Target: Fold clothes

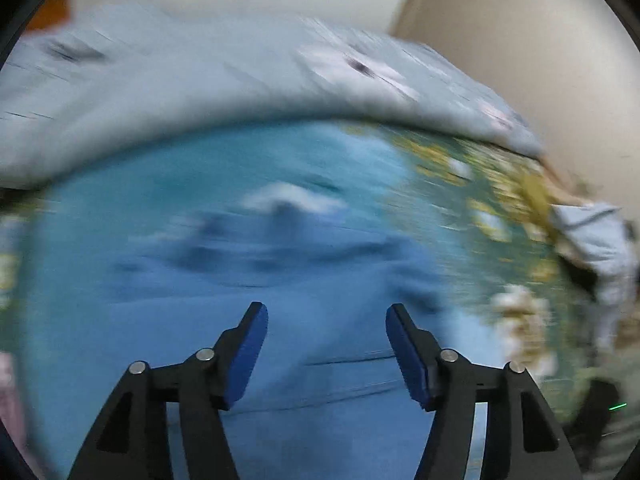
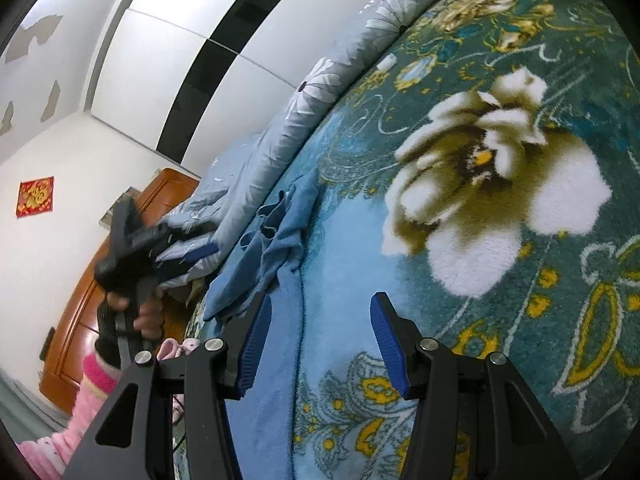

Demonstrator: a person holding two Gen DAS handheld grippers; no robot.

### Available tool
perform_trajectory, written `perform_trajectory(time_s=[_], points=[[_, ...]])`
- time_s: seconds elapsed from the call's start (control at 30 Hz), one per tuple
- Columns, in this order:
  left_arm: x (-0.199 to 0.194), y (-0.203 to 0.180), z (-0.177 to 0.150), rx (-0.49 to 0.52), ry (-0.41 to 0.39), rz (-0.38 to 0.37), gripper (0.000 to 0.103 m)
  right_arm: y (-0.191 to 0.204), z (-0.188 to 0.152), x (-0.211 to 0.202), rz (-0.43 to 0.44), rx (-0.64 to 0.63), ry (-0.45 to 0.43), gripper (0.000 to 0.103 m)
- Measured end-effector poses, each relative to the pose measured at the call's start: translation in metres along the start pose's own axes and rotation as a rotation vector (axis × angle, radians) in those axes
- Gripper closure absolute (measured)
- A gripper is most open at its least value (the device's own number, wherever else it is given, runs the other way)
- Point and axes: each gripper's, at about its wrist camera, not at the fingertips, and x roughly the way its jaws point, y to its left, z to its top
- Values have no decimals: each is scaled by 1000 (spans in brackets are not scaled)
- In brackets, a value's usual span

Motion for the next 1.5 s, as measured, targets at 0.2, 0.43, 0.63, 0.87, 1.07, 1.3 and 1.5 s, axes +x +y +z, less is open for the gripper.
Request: perform_trajectory(time_s=[0.2, 0.43, 0.63, 0.87, 1.07, 1.3, 1.5], points=[[-5, 102, -55, -228, -32, 88, 36, 39, 6, 20, 23, -141, 48, 50], [15, 149, -80, -368, -29, 28, 36, 91, 50, 88, -86, -302, 167, 50], [24, 157, -86, -391, -45, -23, 36, 111, 68, 153, -180, -353, 255, 50], [27, 162, -90, -388, -77, -56, 33, 107, 68, 188, -256, -340, 313, 50], [26, 165, -91, -389, -91, -78, 32, 111, 70, 194, -274, -300, 312, 99], [28, 160, -92, -363, -95, -73, 28, 123, 80, 156, -250, -319, 208, 101], [28, 156, -89, -342, -76, -51, 27, 92, 70, 178, -345, -260, 300, 101]])
